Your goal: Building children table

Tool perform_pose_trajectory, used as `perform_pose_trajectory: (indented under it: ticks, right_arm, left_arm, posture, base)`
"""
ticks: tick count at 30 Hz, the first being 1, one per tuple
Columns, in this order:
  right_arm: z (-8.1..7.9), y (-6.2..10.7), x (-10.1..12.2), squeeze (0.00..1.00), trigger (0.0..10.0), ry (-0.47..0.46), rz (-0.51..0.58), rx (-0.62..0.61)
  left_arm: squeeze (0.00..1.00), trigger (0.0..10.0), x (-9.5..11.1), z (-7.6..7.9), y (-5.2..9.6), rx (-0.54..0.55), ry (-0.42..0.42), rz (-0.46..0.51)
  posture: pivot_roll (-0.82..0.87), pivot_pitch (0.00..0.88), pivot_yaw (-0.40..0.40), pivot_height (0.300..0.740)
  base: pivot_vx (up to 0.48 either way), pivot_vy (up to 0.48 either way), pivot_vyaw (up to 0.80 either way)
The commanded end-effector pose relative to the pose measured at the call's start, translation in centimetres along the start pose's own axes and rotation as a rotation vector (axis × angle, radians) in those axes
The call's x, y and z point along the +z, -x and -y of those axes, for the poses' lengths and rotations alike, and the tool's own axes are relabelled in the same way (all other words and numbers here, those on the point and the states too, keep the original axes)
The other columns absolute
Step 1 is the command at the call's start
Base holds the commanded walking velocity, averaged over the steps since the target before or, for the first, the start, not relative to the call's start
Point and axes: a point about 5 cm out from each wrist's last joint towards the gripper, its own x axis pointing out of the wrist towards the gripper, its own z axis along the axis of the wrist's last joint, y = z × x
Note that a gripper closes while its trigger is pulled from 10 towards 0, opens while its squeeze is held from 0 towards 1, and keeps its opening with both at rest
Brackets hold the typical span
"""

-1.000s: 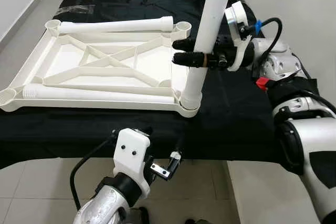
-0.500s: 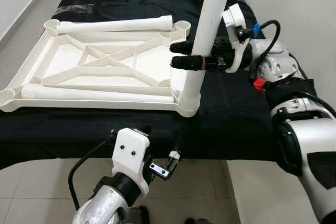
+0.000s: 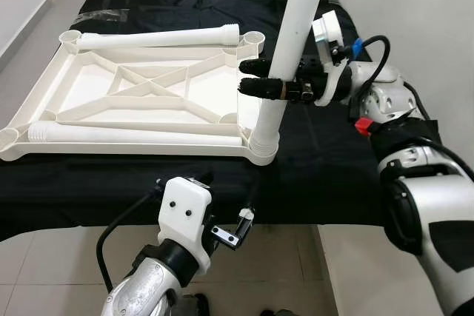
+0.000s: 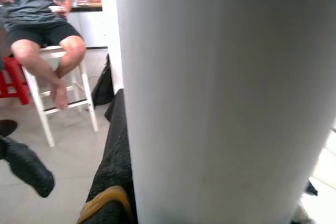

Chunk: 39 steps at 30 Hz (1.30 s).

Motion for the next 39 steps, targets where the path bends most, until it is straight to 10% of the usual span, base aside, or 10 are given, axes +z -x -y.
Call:
perform_pose_trajectory:
  ticks: [1, 39]
  right_arm:
    - [-0.6, 0.1, -2.8, 0.0, 10.0, -0.09, -0.059, -0.019]
    - [-1.4, -1.9, -5.7, 0.0, 10.0, -0.163, -0.181, -0.775]
  left_arm:
    - [0.0, 10.0, -0.3, -0.3, 0.0, 0.015, -0.008, -0.014]
    - [0.0, 10.0, 0.2, -2.5, -0.7, 0.069, -0.075, 0.023]
  posture:
    - [0.16, 0.262, -0.032, 0.74]
    - [0.14, 0.248, -0.034, 0.74]
  base:
    - [0.0, 0.0, 0.0]
    - [0.0, 0.0, 0.0]
